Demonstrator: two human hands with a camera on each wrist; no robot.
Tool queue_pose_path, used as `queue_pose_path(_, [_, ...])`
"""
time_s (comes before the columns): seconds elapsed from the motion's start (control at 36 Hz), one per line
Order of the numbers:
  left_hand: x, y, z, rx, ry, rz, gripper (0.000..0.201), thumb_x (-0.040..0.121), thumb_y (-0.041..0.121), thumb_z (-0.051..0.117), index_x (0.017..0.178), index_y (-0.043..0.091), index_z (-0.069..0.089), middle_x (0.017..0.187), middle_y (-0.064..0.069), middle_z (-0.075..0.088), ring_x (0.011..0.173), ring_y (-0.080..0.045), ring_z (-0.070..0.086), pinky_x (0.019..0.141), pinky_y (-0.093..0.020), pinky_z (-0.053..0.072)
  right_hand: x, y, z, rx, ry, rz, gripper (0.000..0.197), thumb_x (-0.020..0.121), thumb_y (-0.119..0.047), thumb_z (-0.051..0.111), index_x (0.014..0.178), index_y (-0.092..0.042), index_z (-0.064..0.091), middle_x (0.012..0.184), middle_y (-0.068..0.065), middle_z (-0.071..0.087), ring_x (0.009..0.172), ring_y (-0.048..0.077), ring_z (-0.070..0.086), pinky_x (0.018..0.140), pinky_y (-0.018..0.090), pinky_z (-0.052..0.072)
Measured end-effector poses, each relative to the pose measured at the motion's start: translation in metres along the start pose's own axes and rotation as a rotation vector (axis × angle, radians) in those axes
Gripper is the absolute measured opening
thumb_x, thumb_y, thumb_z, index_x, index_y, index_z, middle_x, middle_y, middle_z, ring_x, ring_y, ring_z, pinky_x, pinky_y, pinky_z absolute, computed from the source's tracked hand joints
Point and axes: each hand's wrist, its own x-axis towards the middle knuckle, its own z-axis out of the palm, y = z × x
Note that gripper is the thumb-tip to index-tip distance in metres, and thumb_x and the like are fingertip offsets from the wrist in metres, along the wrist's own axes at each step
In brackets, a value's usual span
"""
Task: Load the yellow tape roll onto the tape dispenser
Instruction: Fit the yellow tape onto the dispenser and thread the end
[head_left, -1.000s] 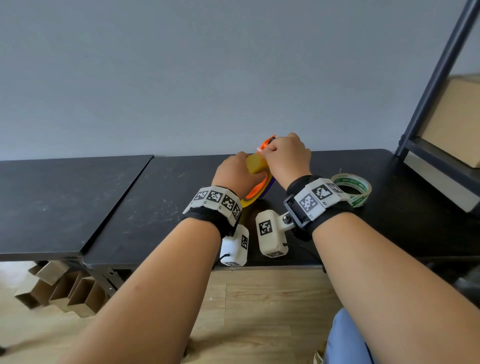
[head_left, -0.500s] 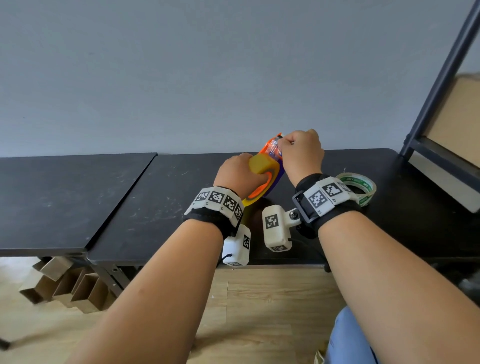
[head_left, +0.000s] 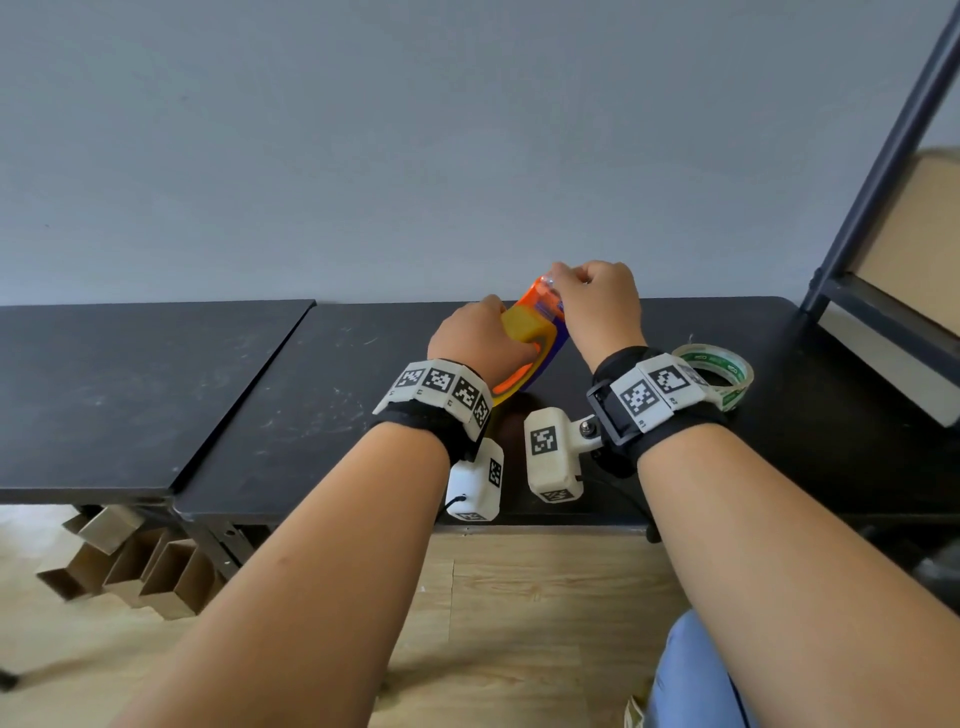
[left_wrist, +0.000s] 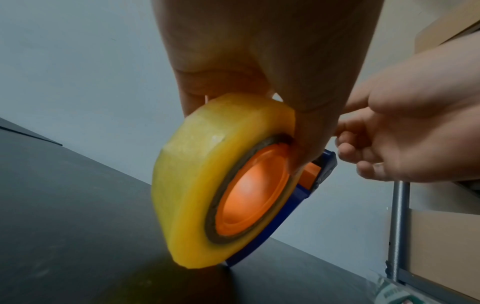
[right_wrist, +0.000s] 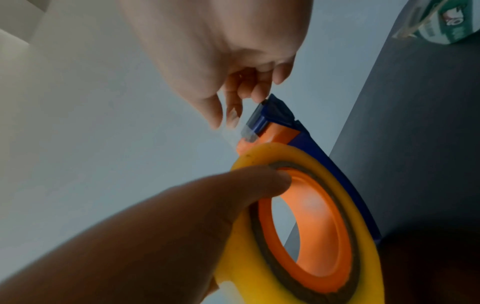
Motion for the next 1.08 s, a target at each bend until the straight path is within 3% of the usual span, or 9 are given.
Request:
queue_pose_path(0.17, [-0.003,0.005,0.001,0.038,0.026,0.01,0.049,0.075,0.051,0.064,0.111,0.018,0.058,0.098,0.0,0.065,0.091,-0.023,0.063,0.07,-0.032,0.052,-0.001,0.006,-0.003,-0.028,0.002,0.003,0.028,0.079,-0.043,0.061,0.056,-0.029,0.055,0.09,0.013,0.069,0.086,0.031,0.066,0.085,0.052,0.053])
queue_pose_path(0.33, [-0.006,0.008,0.003,0.096,0.049,0.032,0.05,0.081,0.053,0.058,0.115,0.016,0.056,0.103,-0.002,0.065,0.095,-0.024,0.062,0.071,-0.032,0.05,0.004,0.014,-0.005,-0.101,0.024,0.071,0.027,0.076,-0.038,0.057,0.063,-0.016,0.065,0.086,0.017,0.069,0.078,0.037,0.066,0.079,0.046,0.057])
queue_pose_path(0.44, [-0.007,0.011,0.002,0.122,0.044,0.044,0.049,0.081,0.052,0.058,0.116,0.016,0.055,0.104,-0.003,0.065,0.095,-0.025,0.062,0.073,-0.033,0.051,0.004,0.014,-0.007,-0.14,0.036,0.076,0.024,0.074,-0.034,0.055,0.055,-0.021,0.05,0.078,0.013,0.062,0.071,0.032,0.059,0.076,0.045,0.054])
queue_pose_path(0.5, [-0.007,0.012,0.002,0.124,0.04,0.048,0.048,0.081,0.05,0.059,0.114,0.016,0.055,0.102,-0.002,0.065,0.094,-0.025,0.062,0.071,-0.032,0.05,0.004,0.014,-0.007,-0.161,0.049,0.073,0.023,0.075,-0.034,0.055,0.058,-0.018,0.053,0.077,0.009,0.059,0.07,0.029,0.057,0.076,0.046,0.054])
queue_pose_path(0.61, [-0.008,0.013,0.001,0.126,0.038,0.062,0.045,0.081,0.05,0.059,0.11,0.017,0.055,0.095,0.0,0.063,0.089,-0.024,0.062,0.069,-0.032,0.049,0.004,0.009,-0.011,-0.208,0.078,0.045,0.031,0.082,-0.034,0.057,0.084,-0.007,0.072,0.094,0.013,0.067,0.086,0.035,0.065,0.081,0.047,0.056])
queue_pose_path(0.75, [-0.008,0.014,0.003,0.138,0.041,0.075,0.042,0.082,0.05,0.057,0.106,0.016,0.055,0.093,0.0,0.063,0.083,-0.023,0.059,0.066,-0.031,0.047,0.007,0.012,-0.01,-0.252,0.116,0.014,0.03,0.089,-0.027,0.058,0.1,-0.001,0.071,0.113,0.018,0.058,0.107,0.037,0.058,0.089,0.046,0.052])
queue_pose_path(0.89, [-0.006,0.013,0.002,0.136,0.011,0.072,0.043,0.081,0.048,0.058,0.108,0.014,0.055,0.09,-0.001,0.06,0.084,-0.024,0.06,0.065,-0.031,0.045,0.008,0.016,-0.01,-0.231,0.162,-0.073,0.023,0.087,-0.026,0.067,0.089,-0.003,0.07,0.112,0.016,0.055,0.105,0.033,0.057,0.086,0.041,0.052])
queue_pose_path(1.0, [-0.003,0.013,-0.004,0.153,-0.034,0.082,0.041,0.08,0.045,0.059,0.104,0.013,0.054,0.086,0.0,0.056,0.081,-0.023,0.055,0.065,-0.03,0.042,0.008,0.015,-0.01,-0.169,0.123,-0.109,0.017,0.088,-0.021,0.065,0.085,-0.004,0.063,0.107,0.014,0.057,0.093,0.029,0.059,0.073,0.032,0.043])
queue_pose_path(1.08, [-0.001,0.013,-0.006,0.166,-0.056,0.083,0.038,0.079,0.042,0.061,0.102,0.012,0.053,0.085,0.0,0.054,0.08,-0.023,0.053,0.063,-0.03,0.04,0.007,0.013,-0.01,-0.1,0.102,-0.1,0.015,0.088,-0.018,0.065,0.078,-0.009,0.056,0.092,0.009,0.06,0.082,0.023,0.056,0.069,0.032,0.044])
